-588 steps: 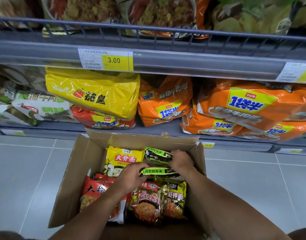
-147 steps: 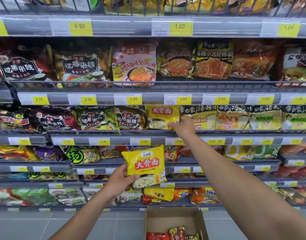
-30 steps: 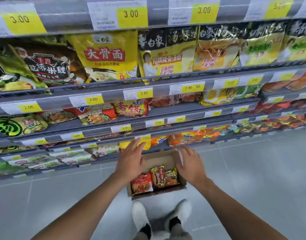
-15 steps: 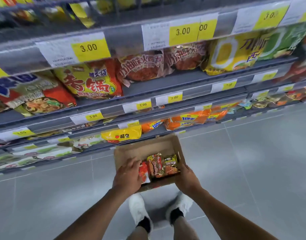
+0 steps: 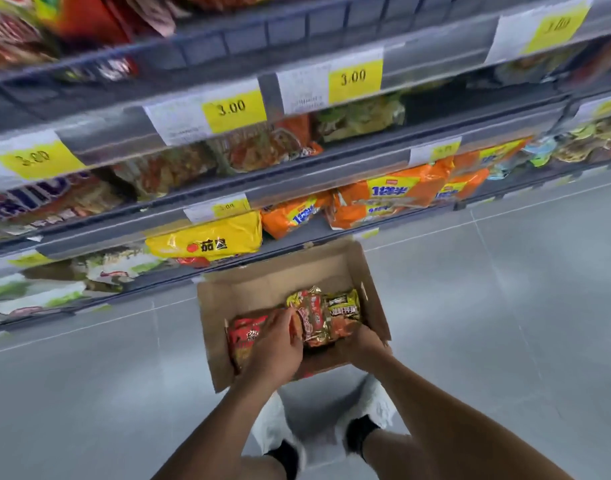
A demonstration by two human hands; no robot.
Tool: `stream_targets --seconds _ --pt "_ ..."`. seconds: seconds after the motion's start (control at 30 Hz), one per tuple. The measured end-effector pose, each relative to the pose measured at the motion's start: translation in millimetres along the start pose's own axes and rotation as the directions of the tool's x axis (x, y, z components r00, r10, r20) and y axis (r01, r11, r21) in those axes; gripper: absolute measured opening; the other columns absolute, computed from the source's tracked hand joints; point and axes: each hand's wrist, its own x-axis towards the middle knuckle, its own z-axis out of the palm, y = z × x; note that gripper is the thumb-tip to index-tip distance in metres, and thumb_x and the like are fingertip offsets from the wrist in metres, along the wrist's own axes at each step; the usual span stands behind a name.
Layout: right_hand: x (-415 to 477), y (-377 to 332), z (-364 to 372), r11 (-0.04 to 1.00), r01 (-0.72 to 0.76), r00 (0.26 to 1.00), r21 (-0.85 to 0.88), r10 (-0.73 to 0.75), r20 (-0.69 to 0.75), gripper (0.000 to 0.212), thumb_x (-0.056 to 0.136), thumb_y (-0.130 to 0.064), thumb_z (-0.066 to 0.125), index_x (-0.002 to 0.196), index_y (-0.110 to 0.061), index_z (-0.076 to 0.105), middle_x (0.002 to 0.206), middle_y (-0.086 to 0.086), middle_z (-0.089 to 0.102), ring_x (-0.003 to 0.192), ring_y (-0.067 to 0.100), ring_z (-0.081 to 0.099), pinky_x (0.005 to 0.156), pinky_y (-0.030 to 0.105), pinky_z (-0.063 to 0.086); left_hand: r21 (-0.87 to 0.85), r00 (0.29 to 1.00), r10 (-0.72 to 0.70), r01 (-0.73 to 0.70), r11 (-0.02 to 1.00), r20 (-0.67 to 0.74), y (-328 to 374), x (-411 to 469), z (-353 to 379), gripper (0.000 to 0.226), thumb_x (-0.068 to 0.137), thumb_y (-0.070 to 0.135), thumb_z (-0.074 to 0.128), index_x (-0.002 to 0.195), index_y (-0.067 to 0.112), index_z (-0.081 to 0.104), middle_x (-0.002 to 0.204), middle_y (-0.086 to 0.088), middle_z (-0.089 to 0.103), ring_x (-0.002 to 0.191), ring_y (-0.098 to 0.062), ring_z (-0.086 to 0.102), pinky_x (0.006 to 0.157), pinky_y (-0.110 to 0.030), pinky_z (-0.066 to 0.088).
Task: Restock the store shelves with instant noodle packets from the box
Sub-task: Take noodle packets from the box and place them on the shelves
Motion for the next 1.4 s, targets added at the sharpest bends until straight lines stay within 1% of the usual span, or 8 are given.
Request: stream_targets --seconds 0.3,0.4,0.57,0.7,0.87,1.0,1.23,1.4 --pt "110.7 9.2 48.8 0.994 -0.090 0.996 0.056 0.090 0.008 0.041 0.092 -0.026 0.064 0.127 -0.006 0.058 0.126 0.014 0.063 0.116 0.030 0.060 0.089 0.031 0.047 -0.299 0.992 -0.081 0.050 0.953 -0.093 -40.2 63.4 31.5 0.050 0.101 0.019 0.046 0.147 0.038 0.038 0.152 0.008 0.044 0.130 -0.024 0.053 0.110 -0.037 0.043" --pt "144.0 7.6 67.1 0.987 -0.088 0.995 0.132 0.093 -0.033 0.056 0.091 -0.035 0.067 0.136 -0.007 0.049 0.130 0.013 0.059 0.119 0.029 0.058 0.091 0.029 0.045 -0.253 0.991 -0.055 0.023 0.967 -0.120 -55.0 74.3 32.1 0.051 0.102 0.020 0.048 0.147 0.042 0.035 0.152 0.011 0.042 0.136 -0.019 0.046 0.111 -0.032 0.040" --pt "190.7 10.7 101.1 0.990 -0.082 0.996 0.116 0.084 -0.011 0.063 0.070 -0.056 0.073 0.119 -0.017 0.061 0.092 -0.005 0.066 0.082 0.008 0.062 0.070 0.022 0.051 -0.140 0.999 0.022 -0.025 0.990 -0.028 -67.0 114.2 29.5 0.054 0.099 0.027 0.051 0.149 0.039 0.034 0.156 0.009 0.037 0.131 -0.022 0.050 0.110 -0.044 0.044" --pt "205.7 17.4 109.7 0.991 -0.084 0.995 0.105 0.090 -0.049 0.054 0.071 -0.056 0.078 0.108 -0.020 0.064 0.092 -0.003 0.069 0.085 0.011 0.066 0.077 0.029 0.058 -0.087 0.999 -0.023 0.025 0.996 0.024 -68.1 129.7 31.2 0.055 0.099 0.029 0.049 0.150 0.038 0.031 0.157 0.006 0.035 0.123 -0.029 0.057 0.102 -0.048 0.049" --pt "197.6 11.9 99.0 0.973 -0.047 0.995 0.227 0.066 -0.075 0.034 0.083 -0.049 0.075 0.099 -0.020 0.067 0.086 -0.010 0.067 0.074 0.001 0.061 0.055 0.011 0.040 -0.079 0.999 -0.030 0.032 0.996 0.028 -64.4 137.6 31.6 0.056 0.099 0.035 0.050 0.150 0.041 0.029 0.158 0.006 0.033 0.129 -0.026 0.053 0.104 -0.047 0.048" --pt "187.7 10.1 79.8 0.945 -0.025 0.998 0.326 0.041 -0.042 0.046 0.081 -0.026 0.080 0.119 -0.014 0.057 0.099 -0.005 0.063 0.095 0.012 0.061 0.068 0.015 0.044 -0.007 0.998 -0.032 0.033 0.999 0.058 -63.2 138.9 31.0 0.062 0.098 0.037 0.054 0.153 0.037 0.027 0.158 0.004 0.035 0.141 -0.023 0.039 0.111 -0.044 0.041" --pt "167.0 20.2 30.5 0.933 0.166 0.973 0.318 -0.207 0.099 0.039 0.078 -0.003 0.080 0.109 -0.011 0.058 0.103 -0.008 0.061 0.097 0.010 0.059 0.063 0.007 0.046 0.037 0.989 -0.087 0.083 0.996 0.118 -67.8 150.2 28.8 0.092 0.086 0.042 0.070 0.157 0.032 0.013 0.162 0.000 0.028 0.146 -0.025 0.031 0.114 -0.045 0.037" --pt "159.1 20.9 -3.3 0.924 0.273 0.902 0.269 -0.343 0.262 0.043 0.075 -0.008 0.083 0.110 -0.021 0.060 0.116 -0.007 0.066 0.112 0.009 0.061 0.093 0.022 0.048 0.108 0.974 -0.092 0.071 0.992 0.204 -67.4 153.4 27.5 0.101 0.080 0.042 0.076 0.158 0.037 0.011 0.163 0.002 0.027 0.146 -0.024 0.032 0.115 -0.040 0.036"
